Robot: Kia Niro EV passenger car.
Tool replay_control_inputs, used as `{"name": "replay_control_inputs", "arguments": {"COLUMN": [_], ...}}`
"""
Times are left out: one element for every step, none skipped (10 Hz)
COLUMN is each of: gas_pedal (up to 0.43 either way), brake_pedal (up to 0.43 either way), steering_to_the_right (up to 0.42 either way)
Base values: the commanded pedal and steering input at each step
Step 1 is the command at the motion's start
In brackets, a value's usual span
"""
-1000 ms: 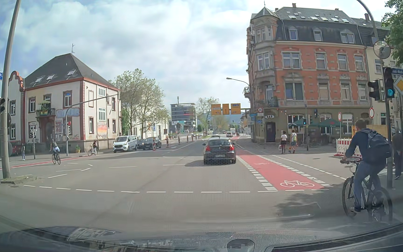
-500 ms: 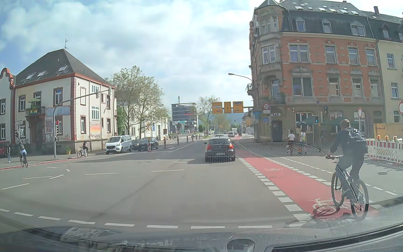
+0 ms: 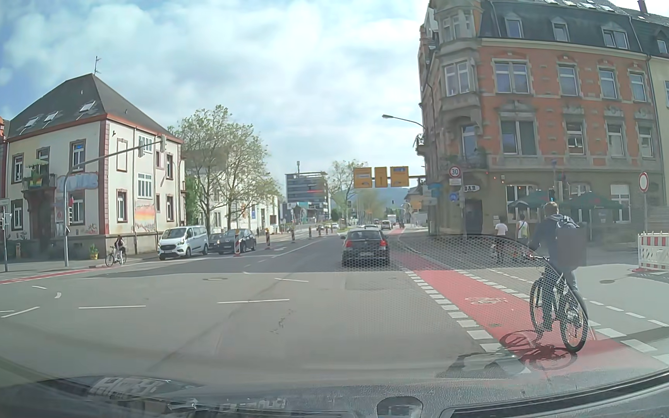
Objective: Follow the waypoints while adhering to traffic rules and regulations
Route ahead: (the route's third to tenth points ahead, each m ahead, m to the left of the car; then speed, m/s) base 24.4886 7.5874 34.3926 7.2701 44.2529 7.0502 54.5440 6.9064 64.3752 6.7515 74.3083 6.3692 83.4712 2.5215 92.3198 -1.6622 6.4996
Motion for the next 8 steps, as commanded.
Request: {"name": "replay_control_inputs", "arguments": {"gas_pedal": [0.118,0.118,0.118,0.118,0.130,0.130,0.130,0.130], "brake_pedal": [0.000,0.000,0.000,0.000,0.000,0.000,0.000,0.000], "steering_to_the_right": [-0.009,-0.009,-0.009,-0.009,-0.009,-0.009,-0.009,-0.009]}}
